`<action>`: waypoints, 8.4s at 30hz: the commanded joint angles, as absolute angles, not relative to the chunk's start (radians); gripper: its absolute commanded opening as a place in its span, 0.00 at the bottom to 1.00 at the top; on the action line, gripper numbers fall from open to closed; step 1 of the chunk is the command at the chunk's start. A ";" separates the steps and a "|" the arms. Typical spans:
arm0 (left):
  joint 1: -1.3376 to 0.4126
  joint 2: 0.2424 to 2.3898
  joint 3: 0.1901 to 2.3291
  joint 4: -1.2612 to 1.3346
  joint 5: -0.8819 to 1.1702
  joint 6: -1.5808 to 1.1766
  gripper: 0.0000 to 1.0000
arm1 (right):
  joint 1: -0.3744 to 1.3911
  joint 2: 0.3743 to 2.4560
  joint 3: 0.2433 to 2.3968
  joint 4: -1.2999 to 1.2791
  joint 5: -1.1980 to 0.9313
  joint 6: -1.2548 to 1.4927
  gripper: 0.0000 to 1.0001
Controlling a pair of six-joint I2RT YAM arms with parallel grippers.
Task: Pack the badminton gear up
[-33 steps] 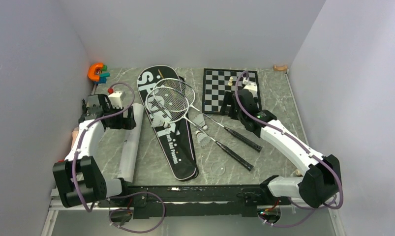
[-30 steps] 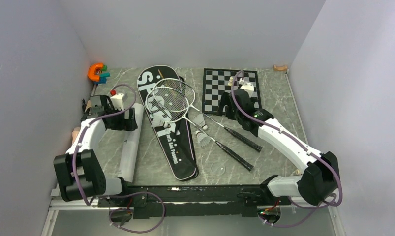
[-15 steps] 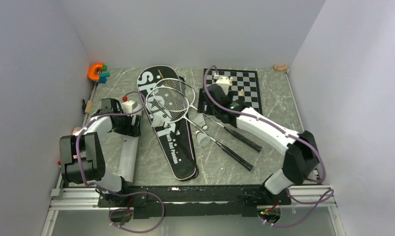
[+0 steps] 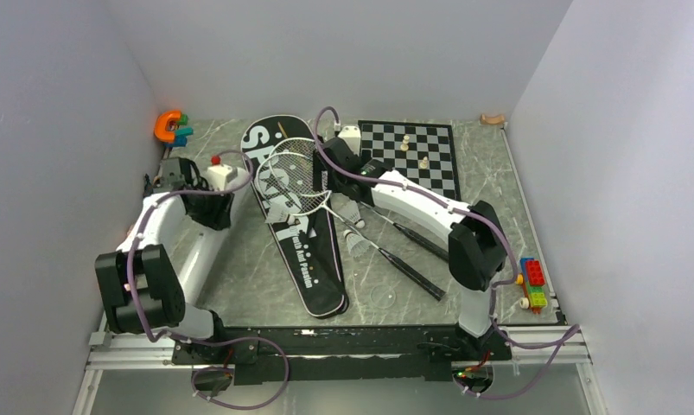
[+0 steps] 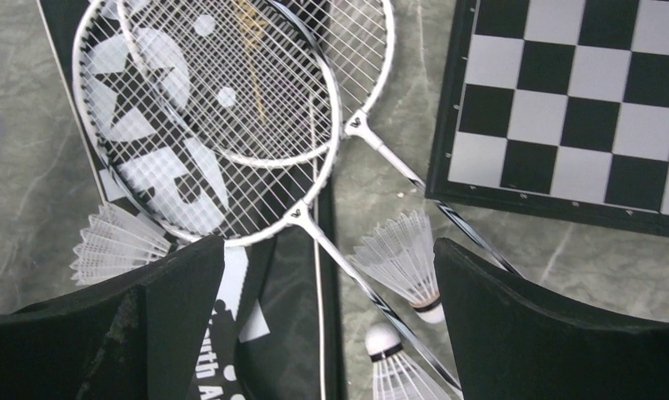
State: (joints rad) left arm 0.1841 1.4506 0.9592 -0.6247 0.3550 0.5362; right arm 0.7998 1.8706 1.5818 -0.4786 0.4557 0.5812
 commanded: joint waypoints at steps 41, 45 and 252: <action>0.446 1.111 0.848 -0.769 0.513 0.830 0.16 | 0.993 2.349 2.191 -0.584 0.488 0.494 1.00; 0.468 1.097 0.830 -0.758 0.516 0.835 0.16 | 1.016 2.386 2.245 -0.613 0.506 0.477 1.00; 0.207 0.923 0.885 -1.213 1.217 1.605 0.36 | 0.787 1.284 1.077 0.041 -0.313 0.734 0.92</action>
